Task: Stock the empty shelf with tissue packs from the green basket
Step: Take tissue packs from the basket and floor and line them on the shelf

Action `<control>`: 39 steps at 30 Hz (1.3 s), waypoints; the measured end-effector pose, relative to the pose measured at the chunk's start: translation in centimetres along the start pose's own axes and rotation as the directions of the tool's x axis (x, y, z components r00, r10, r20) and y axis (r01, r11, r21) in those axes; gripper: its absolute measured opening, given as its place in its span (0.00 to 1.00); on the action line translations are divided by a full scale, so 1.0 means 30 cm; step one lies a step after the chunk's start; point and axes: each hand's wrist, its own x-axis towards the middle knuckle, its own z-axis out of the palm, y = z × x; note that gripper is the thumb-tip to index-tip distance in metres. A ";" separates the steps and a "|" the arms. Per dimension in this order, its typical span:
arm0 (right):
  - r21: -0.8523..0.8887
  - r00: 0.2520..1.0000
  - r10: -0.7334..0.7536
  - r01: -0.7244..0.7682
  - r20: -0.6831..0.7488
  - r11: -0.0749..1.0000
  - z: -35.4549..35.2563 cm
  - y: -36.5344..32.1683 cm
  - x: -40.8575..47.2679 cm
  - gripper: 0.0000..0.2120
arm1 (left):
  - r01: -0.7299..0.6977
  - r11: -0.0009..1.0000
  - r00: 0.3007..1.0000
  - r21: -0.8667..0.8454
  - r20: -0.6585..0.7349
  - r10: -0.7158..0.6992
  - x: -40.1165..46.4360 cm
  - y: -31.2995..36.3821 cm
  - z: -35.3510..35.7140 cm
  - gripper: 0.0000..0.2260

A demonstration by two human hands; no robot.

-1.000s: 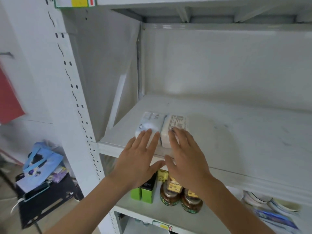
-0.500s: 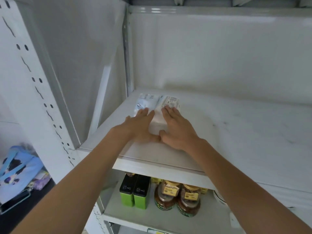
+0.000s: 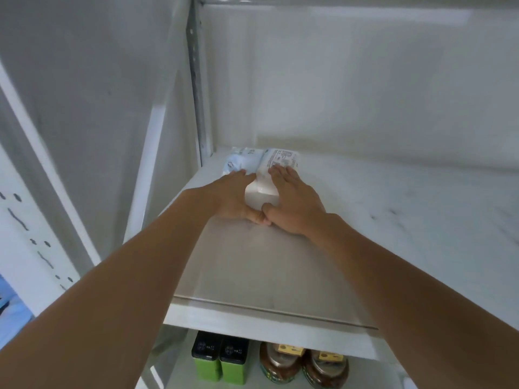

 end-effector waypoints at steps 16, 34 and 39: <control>-0.077 0.996 -0.001 -0.006 -0.086 0.997 0.053 -0.007 0.055 0.42 | -0.005 0.989 0.999 0.148 -0.037 0.011 0.105 -0.029 0.014 0.69; 0.124 0.977 0.185 -0.171 -0.108 0.977 -0.074 -0.062 -0.525 0.20 | 0.263 0.964 0.889 0.025 -0.394 -0.233 -0.382 0.143 0.171 0.33; 0.269 0.955 0.011 0.072 -0.295 0.960 -0.028 -0.002 -0.858 0.18 | 0.140 0.982 0.772 0.130 -0.635 -0.026 -0.637 0.181 0.358 0.31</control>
